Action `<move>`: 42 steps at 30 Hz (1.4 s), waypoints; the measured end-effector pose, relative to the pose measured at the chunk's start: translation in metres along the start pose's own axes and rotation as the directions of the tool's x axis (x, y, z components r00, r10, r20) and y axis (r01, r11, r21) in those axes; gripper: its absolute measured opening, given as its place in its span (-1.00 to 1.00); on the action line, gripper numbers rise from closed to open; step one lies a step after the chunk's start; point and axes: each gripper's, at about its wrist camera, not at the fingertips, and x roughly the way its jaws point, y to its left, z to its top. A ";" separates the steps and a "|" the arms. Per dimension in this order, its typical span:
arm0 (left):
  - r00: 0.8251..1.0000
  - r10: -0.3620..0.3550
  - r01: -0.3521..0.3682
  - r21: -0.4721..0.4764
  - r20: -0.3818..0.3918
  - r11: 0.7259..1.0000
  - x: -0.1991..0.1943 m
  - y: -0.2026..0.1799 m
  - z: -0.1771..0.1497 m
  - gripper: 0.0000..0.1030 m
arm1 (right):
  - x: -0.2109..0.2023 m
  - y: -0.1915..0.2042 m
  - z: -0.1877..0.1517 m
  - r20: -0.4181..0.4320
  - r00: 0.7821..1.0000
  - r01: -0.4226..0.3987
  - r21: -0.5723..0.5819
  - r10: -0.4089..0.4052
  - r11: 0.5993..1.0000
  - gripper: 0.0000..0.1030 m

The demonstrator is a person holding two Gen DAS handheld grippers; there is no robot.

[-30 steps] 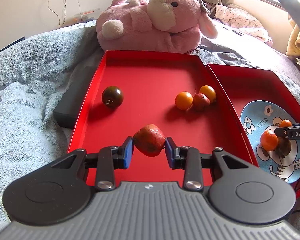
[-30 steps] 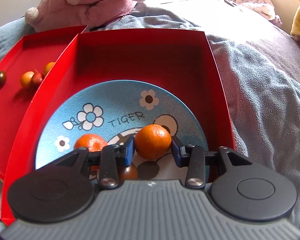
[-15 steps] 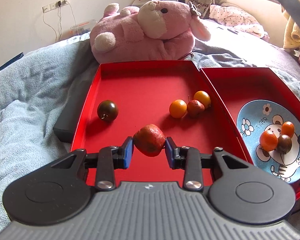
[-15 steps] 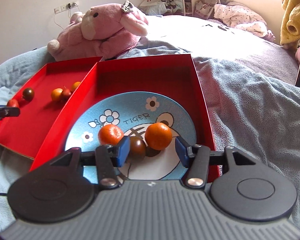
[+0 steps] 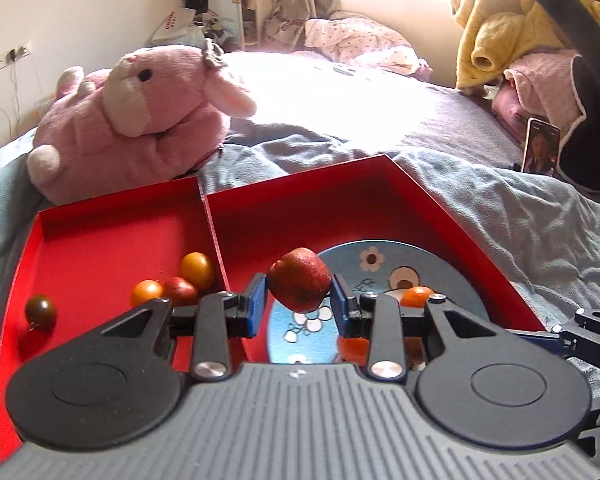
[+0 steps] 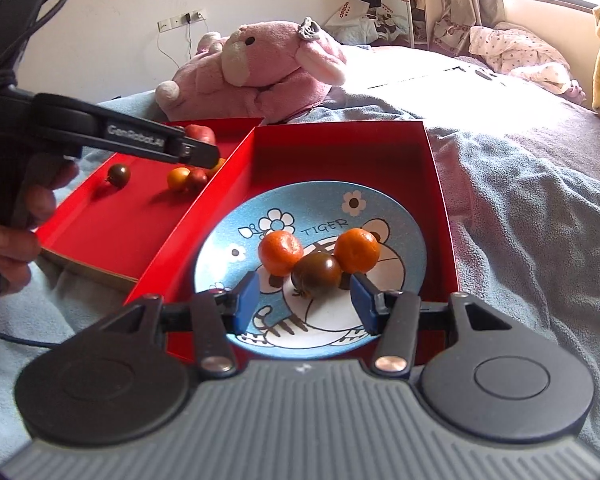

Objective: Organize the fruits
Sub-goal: 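Lower the red fruit onto the blue plate and open the left tool, then grasp another orange with the right tool while the left tool approaches a dark tomato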

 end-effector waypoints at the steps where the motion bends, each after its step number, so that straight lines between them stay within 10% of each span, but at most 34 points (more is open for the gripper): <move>1: 1.000 -0.006 0.006 0.011 -0.013 1.000 0.008 -0.009 0.000 -0.23 | -0.001 -0.001 -0.001 -0.004 1.000 0.001 0.002 -0.001 1.000 0.03; 15: 0.995 -0.032 0.037 0.044 -0.098 0.998 0.058 -0.034 -0.015 -0.18 | -0.005 -0.006 -0.010 -0.036 0.999 0.010 0.013 -0.010 1.000 0.03; 21: 0.998 -0.033 0.036 0.068 -0.046 0.997 0.044 -0.039 -0.014 0.42 | -0.005 0.000 -0.009 -0.038 0.999 0.004 0.005 -0.004 1.000 0.03; 42: 0.999 -0.033 0.032 0.017 0.034 0.999 -0.022 0.002 -0.020 0.42 | -0.004 0.040 0.004 -0.026 0.999 -0.029 -0.069 0.027 0.997 0.03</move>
